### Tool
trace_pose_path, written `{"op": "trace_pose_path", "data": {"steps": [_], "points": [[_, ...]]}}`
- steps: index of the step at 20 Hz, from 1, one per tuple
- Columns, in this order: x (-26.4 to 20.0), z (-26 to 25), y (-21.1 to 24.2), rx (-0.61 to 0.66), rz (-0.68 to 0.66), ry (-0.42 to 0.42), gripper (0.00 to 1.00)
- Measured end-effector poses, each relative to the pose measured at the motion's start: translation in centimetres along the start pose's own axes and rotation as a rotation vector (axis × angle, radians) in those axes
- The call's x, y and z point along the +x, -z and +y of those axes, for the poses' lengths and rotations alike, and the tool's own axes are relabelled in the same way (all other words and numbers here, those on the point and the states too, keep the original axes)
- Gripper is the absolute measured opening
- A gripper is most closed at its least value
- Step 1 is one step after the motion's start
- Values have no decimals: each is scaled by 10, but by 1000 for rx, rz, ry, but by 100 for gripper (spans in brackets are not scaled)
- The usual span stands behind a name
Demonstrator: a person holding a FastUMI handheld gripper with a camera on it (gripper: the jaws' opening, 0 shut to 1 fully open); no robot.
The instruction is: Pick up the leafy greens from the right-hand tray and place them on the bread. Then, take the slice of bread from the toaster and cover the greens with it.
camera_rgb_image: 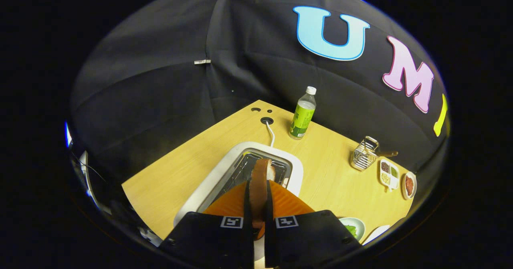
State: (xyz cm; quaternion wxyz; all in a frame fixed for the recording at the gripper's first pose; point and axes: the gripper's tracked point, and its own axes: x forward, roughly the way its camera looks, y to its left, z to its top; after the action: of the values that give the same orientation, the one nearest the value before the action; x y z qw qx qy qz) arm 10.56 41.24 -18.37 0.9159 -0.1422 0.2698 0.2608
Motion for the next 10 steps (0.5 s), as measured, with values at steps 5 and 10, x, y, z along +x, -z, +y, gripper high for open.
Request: {"op": "trace_pose_path", "data": {"steps": [5,10], "points": [[-18,-11,-33,58,-48,3,12],[-49,-27,-61,87,-104,13,12]]}}
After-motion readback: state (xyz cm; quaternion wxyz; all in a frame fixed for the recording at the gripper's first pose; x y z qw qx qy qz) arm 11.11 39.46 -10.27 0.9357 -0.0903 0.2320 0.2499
